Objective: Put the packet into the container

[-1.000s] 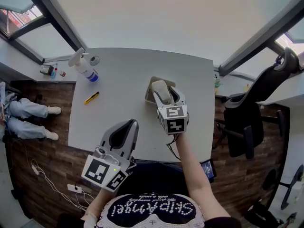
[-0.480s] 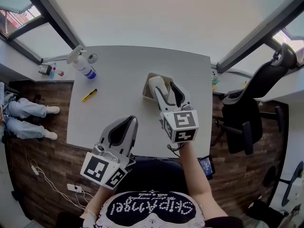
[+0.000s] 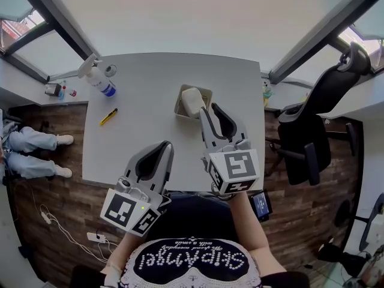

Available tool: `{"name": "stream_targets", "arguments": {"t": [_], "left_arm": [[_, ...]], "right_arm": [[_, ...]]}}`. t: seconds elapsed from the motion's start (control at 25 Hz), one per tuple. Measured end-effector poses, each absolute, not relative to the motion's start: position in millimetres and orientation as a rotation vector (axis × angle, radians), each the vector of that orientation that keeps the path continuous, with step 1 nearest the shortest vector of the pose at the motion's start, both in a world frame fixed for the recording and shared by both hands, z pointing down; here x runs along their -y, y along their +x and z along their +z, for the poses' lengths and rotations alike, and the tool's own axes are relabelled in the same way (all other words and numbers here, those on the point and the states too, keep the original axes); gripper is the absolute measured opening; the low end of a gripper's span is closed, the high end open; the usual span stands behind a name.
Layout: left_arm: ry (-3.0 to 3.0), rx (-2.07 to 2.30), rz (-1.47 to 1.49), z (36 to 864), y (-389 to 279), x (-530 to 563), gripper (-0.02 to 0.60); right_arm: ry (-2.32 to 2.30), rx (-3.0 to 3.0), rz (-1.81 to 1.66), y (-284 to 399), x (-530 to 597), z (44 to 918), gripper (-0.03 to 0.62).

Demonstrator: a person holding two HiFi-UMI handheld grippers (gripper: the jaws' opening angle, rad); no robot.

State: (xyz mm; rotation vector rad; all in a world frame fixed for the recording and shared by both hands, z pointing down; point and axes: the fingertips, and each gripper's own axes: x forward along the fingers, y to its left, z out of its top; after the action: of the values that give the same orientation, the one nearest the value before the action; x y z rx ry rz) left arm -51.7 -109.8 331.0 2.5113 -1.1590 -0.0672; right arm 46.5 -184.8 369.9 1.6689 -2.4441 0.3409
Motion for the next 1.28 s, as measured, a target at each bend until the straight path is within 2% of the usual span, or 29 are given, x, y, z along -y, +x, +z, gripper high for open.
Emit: {"name": "stream_targets", "arguments": {"t": [1.28], "left_arm": [[2.553, 1.128, -0.059, 326, -46, 91, 0.009]], "right_arm": [[1.578, 2.589, 0.283, 48, 90, 320, 0.077]]}}
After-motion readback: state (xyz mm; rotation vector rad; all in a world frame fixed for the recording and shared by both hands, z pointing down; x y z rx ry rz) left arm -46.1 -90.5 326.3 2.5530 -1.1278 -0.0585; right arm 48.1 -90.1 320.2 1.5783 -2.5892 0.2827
